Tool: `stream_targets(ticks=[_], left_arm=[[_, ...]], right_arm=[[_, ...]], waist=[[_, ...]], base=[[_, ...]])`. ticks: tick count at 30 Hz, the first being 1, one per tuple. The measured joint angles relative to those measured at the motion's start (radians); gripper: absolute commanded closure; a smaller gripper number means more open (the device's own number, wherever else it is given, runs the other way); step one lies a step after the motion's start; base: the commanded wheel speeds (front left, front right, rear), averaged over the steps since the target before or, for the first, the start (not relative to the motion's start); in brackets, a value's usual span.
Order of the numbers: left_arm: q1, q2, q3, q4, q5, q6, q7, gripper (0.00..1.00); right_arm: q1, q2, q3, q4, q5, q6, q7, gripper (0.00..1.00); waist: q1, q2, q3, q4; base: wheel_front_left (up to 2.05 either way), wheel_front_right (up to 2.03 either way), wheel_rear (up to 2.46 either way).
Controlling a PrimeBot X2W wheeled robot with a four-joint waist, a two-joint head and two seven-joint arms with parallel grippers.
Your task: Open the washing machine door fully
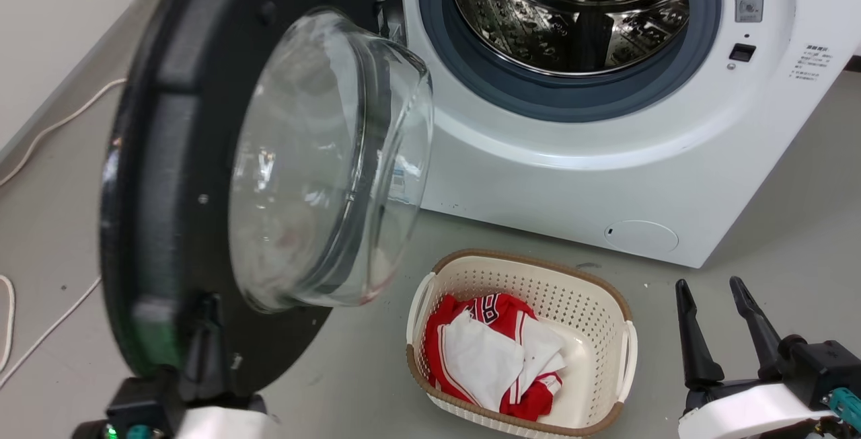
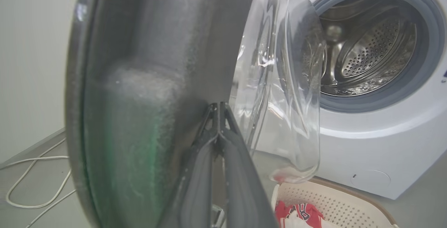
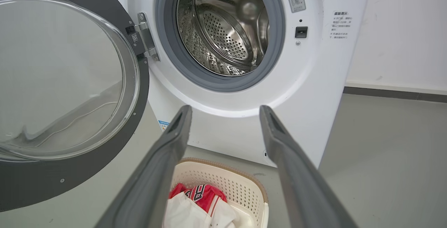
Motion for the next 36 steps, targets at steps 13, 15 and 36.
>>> stream_targets(ticks=[13,15,36], left_arm=[[-0.115,0.069,0.228,0.158,-0.117,-0.021,-0.059,1.00],[-0.141,0.085,0.260,0.195,-0.135,-0.039,-0.062,1.00],[-0.360,0.171,0.457,0.516,-0.143,-0.197,-0.073,1.00]], right_arm=[[-0.037,0.000,-0.025,-0.029,-0.017,0.000,0.015,0.00],[-0.040,0.000,-0.026,-0.031,-0.018,0.000,0.017,0.00],[-0.081,0.000,-0.026,-0.039,-0.034,0.000,0.026,0.00]], waist=[[0.0001,0.0000,0.076,-0.009],[0.0001,0.0000,0.087,-0.009],[0.0001,0.0000,0.145,-0.036]], base=[[0.00,0.00,0.00],[0.00,0.00,0.00],[0.00,0.00,0.00]])
